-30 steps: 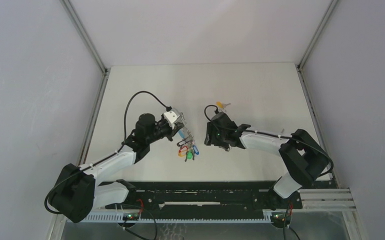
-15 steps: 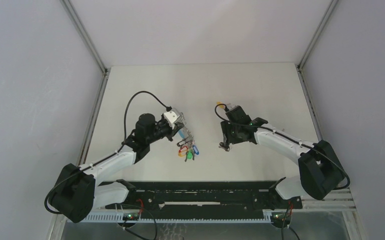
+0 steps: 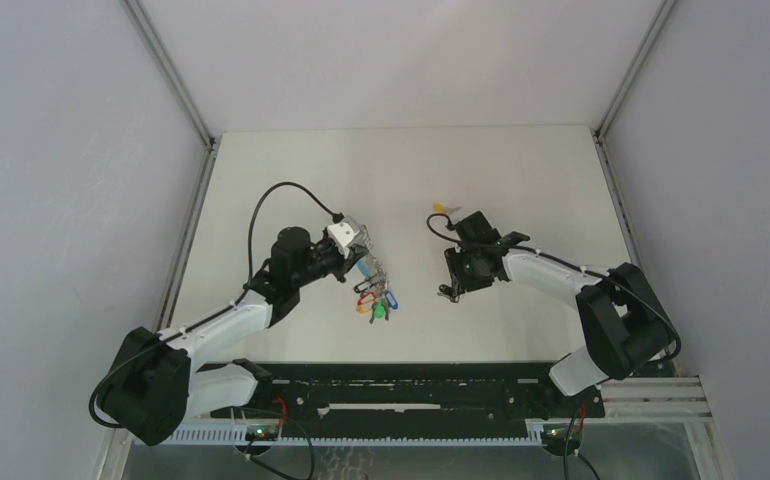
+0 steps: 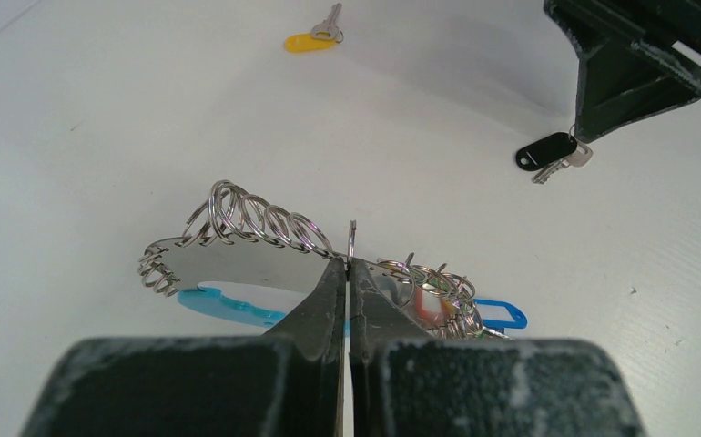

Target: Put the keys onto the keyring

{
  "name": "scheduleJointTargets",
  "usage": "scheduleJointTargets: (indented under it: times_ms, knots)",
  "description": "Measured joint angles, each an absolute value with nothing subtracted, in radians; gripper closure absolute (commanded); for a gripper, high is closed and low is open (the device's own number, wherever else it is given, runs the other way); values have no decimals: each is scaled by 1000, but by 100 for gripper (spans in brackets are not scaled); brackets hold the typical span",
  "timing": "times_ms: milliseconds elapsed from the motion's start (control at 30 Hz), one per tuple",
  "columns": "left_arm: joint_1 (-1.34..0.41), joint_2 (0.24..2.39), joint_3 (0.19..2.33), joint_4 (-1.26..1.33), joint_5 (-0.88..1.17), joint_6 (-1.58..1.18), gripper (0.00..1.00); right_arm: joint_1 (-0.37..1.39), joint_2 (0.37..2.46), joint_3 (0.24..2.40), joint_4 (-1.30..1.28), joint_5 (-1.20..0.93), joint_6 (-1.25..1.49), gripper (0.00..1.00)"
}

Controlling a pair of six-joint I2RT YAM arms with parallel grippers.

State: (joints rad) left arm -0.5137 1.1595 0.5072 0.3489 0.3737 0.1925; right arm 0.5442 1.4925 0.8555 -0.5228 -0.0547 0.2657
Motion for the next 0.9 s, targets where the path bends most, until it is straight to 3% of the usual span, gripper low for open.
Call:
scheduleJointTargets:
  times_ms: [500,900]
  knots:
    - [-514,1159,507,348,379,192,100,551,1539,838,-507,-115,242,85]
    - [-514,1159,507,347,395,192,100,631,1512,838,-498,-165,223,86]
